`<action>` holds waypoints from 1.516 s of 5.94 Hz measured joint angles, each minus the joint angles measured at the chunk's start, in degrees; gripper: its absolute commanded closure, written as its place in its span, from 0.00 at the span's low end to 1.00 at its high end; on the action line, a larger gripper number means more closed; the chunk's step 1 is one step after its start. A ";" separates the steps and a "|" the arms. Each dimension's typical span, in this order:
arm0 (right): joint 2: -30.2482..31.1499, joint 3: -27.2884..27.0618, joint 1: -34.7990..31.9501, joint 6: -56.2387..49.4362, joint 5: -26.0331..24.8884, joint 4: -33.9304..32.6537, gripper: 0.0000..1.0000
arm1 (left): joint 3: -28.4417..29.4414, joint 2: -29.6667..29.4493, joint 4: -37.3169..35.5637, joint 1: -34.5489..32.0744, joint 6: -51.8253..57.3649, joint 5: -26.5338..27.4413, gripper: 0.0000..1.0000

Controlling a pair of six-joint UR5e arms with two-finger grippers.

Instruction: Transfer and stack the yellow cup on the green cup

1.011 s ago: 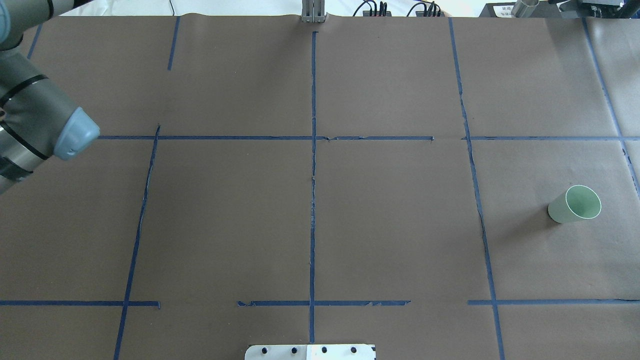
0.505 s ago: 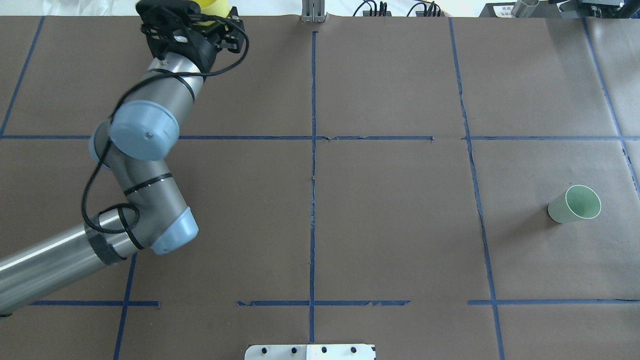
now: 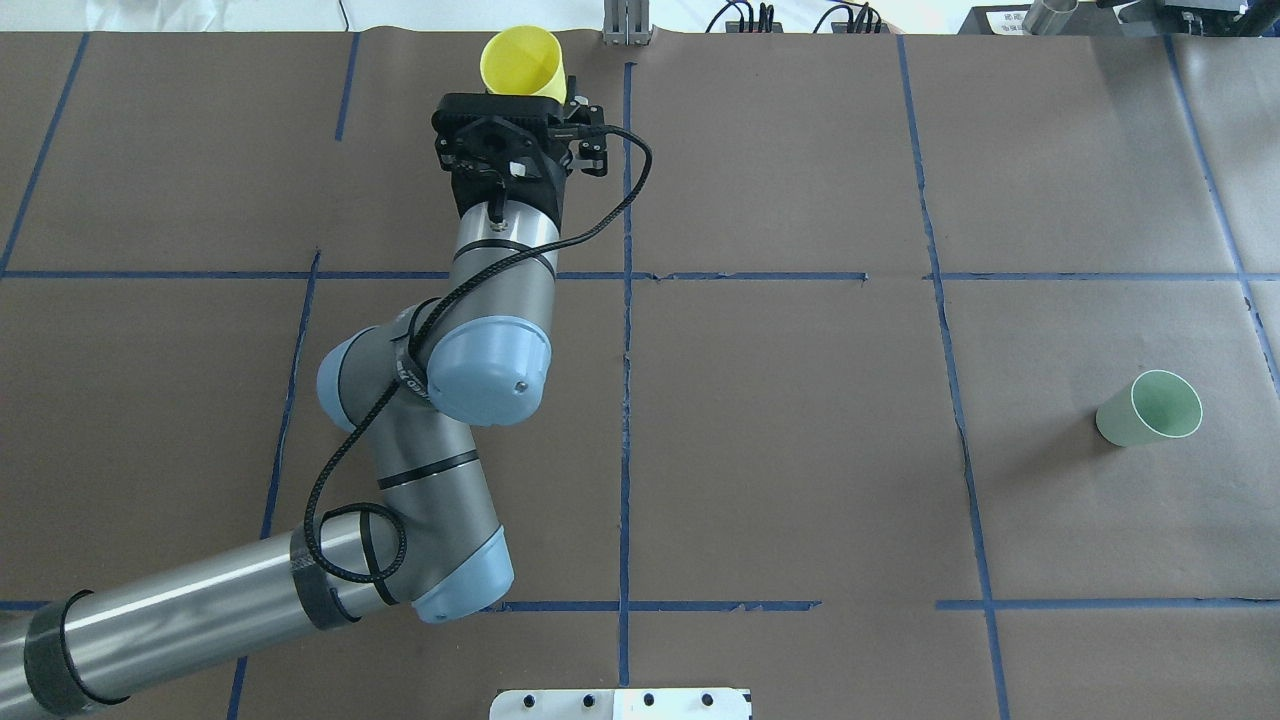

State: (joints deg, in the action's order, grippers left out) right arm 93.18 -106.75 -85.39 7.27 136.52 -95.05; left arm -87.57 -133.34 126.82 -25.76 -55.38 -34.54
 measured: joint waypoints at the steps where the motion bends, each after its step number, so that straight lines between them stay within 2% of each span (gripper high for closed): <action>1: -2.08 -0.18 1.74 3.25 0.42 -0.09 0.00 | 1.93 -2.75 -2.58 0.39 -0.89 0.40 0.63; 4: -10.99 -1.21 8.56 13.16 3.18 -0.12 0.00 | 12.67 -10.48 -3.75 0.92 -5.69 0.38 0.63; 6: -19.19 -1.83 15.27 25.85 3.09 -0.94 0.00 | 13.72 -11.11 -3.77 2.09 -8.12 0.19 0.63; 7: -25.13 -1.22 18.54 30.95 2.39 -4.57 0.00 | 13.73 -11.08 -3.75 2.77 -9.16 0.23 0.63; 9: -37.07 3.20 21.84 33.79 0.58 -13.79 0.00 | 13.91 -10.72 -3.78 3.54 -8.71 0.27 0.63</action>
State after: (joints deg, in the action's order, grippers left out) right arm 56.10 -103.55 -63.55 41.06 137.11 -108.84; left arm -73.66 -144.05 123.03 -22.21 -64.09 -34.27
